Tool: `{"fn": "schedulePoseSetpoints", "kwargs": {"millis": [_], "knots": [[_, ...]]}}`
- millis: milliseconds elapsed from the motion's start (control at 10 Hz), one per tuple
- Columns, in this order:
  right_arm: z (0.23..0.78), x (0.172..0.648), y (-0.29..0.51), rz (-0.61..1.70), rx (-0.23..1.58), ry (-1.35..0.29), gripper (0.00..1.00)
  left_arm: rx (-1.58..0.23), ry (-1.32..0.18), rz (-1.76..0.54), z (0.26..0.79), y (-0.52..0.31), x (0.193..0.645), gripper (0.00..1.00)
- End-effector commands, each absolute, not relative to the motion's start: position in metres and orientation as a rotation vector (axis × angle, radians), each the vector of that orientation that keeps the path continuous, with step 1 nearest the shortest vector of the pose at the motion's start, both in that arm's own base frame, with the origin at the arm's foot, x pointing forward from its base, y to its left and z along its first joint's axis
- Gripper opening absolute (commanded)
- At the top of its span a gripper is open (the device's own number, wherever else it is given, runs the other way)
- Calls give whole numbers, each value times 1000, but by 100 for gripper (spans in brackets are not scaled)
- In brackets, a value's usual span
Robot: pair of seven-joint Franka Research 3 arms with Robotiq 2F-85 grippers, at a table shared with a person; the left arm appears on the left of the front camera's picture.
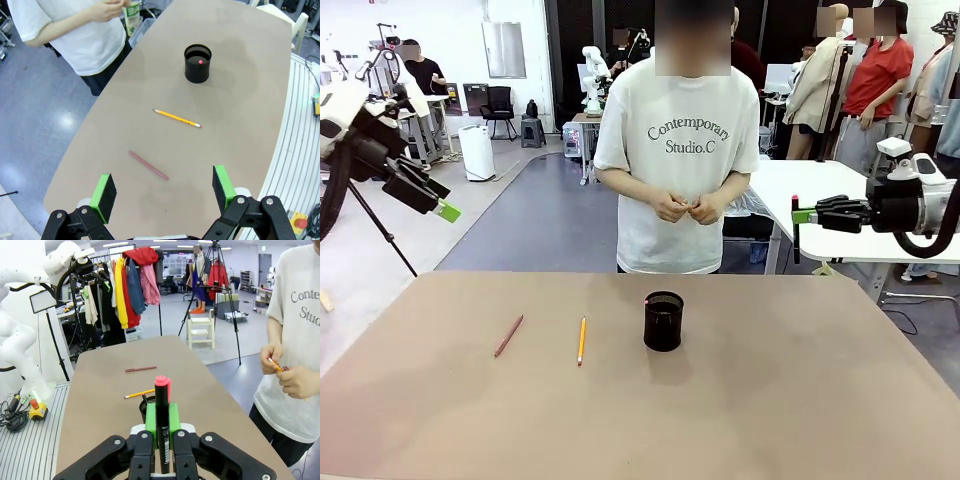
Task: Place the pens into the pen holder.
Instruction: Pick up a writing instrument from the table and place it into the Pen holder.
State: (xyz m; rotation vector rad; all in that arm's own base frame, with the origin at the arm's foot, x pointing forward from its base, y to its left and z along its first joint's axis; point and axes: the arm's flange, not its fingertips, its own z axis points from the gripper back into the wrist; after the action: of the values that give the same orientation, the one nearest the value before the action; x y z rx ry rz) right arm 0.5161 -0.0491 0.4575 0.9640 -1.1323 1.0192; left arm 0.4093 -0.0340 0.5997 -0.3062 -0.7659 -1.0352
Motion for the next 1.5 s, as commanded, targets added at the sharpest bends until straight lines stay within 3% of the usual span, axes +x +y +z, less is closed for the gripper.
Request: {"fn": "schedulePoseSetpoints", "kwargs": {"millis": [0,1400], "knots": [[460,515,-49,1018,972,-1131,0,-311,-770,-1043,600,-33,408,100],[460,515,-49,1018,972,-1131,0,-311,-770,-1043,600,-33,408,100]]}}
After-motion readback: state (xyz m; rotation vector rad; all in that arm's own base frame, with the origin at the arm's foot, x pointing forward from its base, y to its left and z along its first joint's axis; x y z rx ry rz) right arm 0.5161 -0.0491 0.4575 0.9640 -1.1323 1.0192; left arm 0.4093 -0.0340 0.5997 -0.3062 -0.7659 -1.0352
